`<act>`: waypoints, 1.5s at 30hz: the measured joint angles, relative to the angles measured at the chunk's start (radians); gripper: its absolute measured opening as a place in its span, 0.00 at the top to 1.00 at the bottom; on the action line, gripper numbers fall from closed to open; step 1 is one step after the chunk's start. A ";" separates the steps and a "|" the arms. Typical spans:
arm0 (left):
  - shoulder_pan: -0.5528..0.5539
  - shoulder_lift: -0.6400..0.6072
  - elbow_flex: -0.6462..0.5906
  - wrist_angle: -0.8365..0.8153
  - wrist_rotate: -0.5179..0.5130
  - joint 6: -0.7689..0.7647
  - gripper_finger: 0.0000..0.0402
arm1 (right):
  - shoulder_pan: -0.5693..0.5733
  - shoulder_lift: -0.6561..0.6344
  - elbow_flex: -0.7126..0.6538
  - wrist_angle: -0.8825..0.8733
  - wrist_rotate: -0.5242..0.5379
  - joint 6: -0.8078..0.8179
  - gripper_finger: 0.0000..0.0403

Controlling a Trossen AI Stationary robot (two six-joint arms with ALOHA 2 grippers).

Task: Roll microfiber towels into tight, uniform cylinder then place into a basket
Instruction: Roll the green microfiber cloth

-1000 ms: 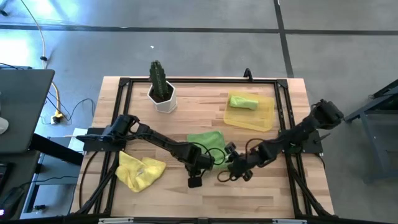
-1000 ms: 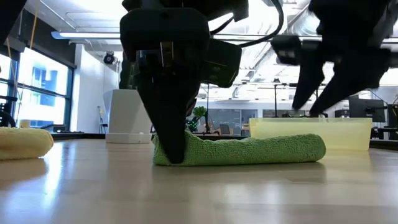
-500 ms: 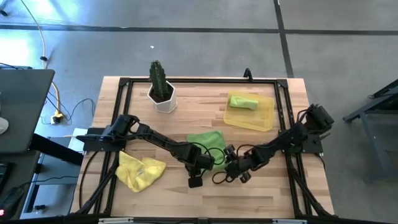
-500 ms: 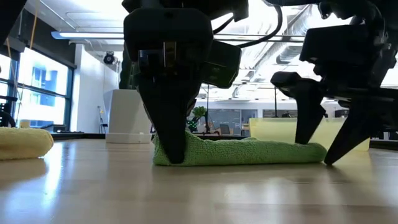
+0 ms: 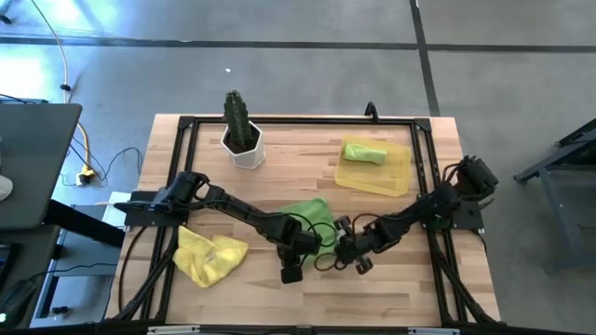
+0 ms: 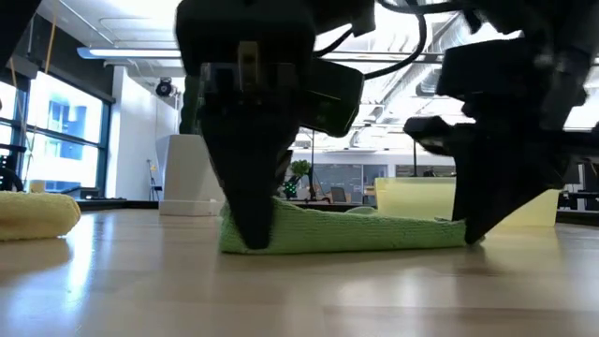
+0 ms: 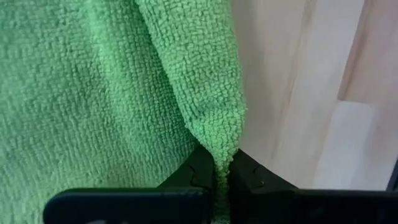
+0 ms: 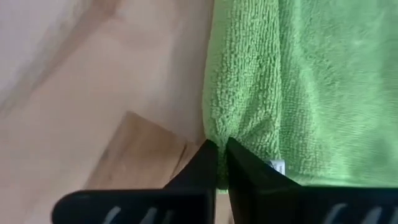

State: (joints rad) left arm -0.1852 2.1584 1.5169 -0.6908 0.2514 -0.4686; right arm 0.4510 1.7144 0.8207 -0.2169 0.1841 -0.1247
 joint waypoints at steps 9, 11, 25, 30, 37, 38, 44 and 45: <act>-0.041 -0.100 -0.001 -0.140 -0.254 0.008 0.99 | -0.140 -0.001 -0.001 0.075 -0.393 0.103 1.00; -0.068 -0.110 -0.001 -0.151 -0.302 0.008 0.99 | -0.171 -0.001 -0.001 0.097 -0.459 0.130 1.00; -0.221 -0.107 0.001 -0.159 -0.559 -0.061 0.92 | -0.320 0.002 -0.002 0.130 -0.657 0.484 1.00; -0.217 -0.103 0.001 -0.159 -0.562 -0.111 0.80 | -0.353 0.053 -0.001 0.120 -0.599 0.610 1.00; -0.202 -0.102 0.002 -0.162 -0.550 -0.166 0.73 | -0.360 0.111 0.002 0.168 -0.615 0.621 1.00; -0.203 -0.103 0.005 -0.173 -0.547 -0.153 0.72 | -0.360 0.111 0.002 0.171 -0.616 0.618 1.00; -0.234 -0.107 0.059 -0.228 -0.497 -0.073 0.71 | -0.366 0.111 0.001 0.172 -0.615 0.613 1.00; -0.241 -0.108 0.070 -0.230 -0.498 -0.056 0.70 | -0.366 0.111 0.001 0.172 -0.615 0.610 1.00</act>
State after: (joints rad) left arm -0.4264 2.0508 1.5870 -0.9203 -0.2462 -0.5246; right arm 0.0849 1.8252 0.8218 -0.0451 -0.4312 0.4855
